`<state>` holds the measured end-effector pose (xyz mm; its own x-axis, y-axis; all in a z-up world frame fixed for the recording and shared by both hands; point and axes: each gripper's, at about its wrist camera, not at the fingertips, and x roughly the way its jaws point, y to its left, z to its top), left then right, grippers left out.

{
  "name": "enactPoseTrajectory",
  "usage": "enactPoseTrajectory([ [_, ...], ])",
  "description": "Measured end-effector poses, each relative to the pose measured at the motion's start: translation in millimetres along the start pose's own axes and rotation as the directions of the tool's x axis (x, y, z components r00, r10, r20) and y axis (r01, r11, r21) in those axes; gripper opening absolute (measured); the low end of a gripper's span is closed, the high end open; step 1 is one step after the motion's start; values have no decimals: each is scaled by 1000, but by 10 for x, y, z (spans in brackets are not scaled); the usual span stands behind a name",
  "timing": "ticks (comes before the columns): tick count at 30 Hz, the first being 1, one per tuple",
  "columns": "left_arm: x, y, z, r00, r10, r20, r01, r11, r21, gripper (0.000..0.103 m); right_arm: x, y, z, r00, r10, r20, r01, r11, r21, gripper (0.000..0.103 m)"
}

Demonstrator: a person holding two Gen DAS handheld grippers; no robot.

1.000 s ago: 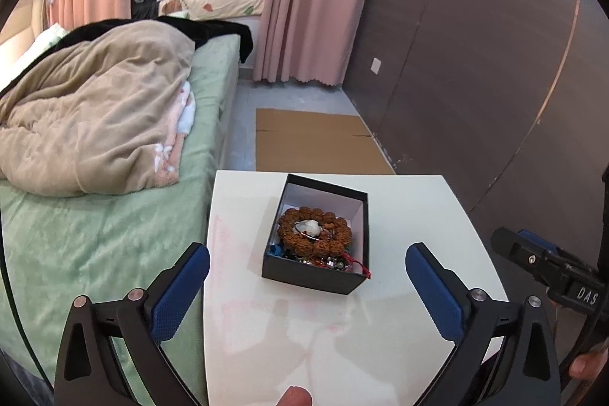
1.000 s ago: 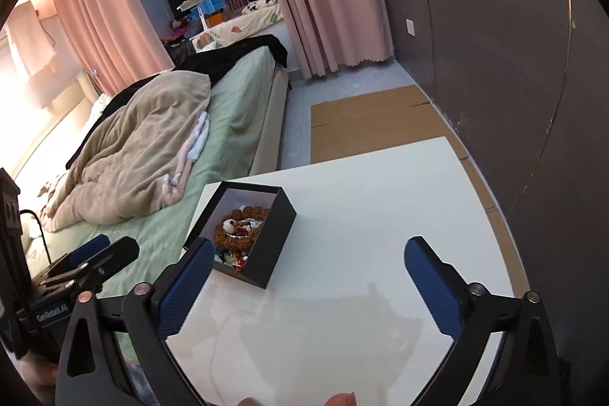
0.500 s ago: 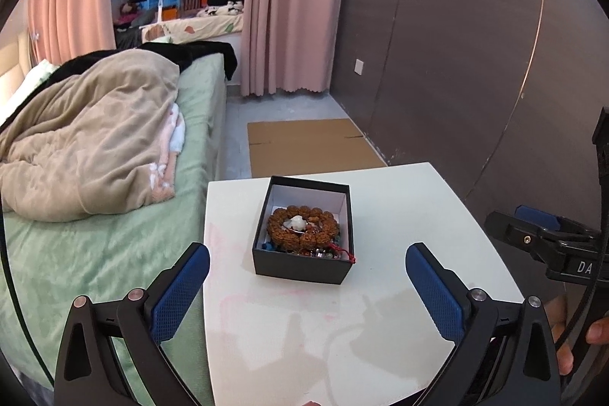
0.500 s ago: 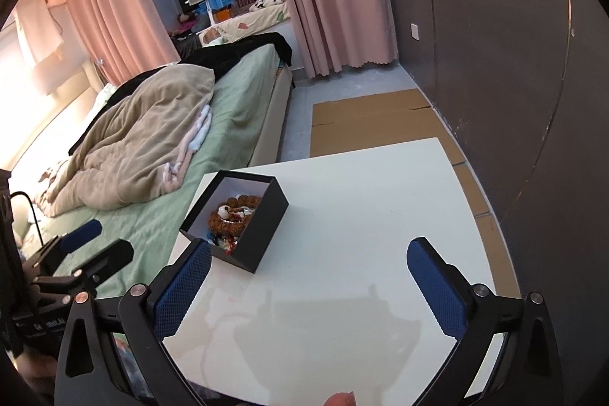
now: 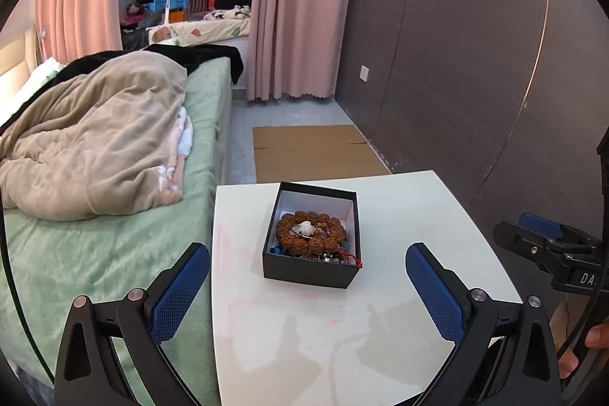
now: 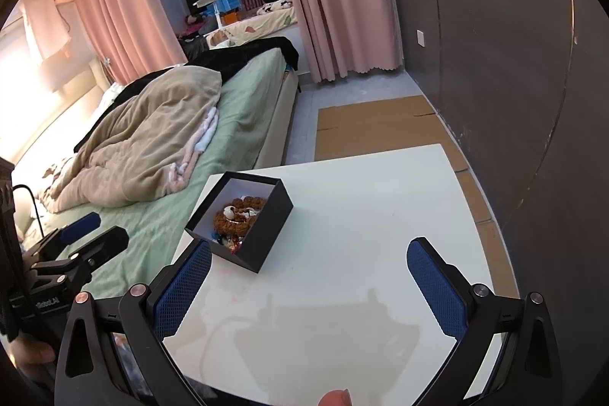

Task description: Organize jewelry

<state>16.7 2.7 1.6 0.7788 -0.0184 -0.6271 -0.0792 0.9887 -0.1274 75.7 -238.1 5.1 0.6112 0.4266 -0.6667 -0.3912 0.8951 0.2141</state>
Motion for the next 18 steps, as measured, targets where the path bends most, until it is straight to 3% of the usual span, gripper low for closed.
enactPoseTrajectory([
  [18,-42,-70,-2,1000,-2,8,2,1000,14,103,-77,-22,-5,1000,7,13,-7,1000,1,103],
])
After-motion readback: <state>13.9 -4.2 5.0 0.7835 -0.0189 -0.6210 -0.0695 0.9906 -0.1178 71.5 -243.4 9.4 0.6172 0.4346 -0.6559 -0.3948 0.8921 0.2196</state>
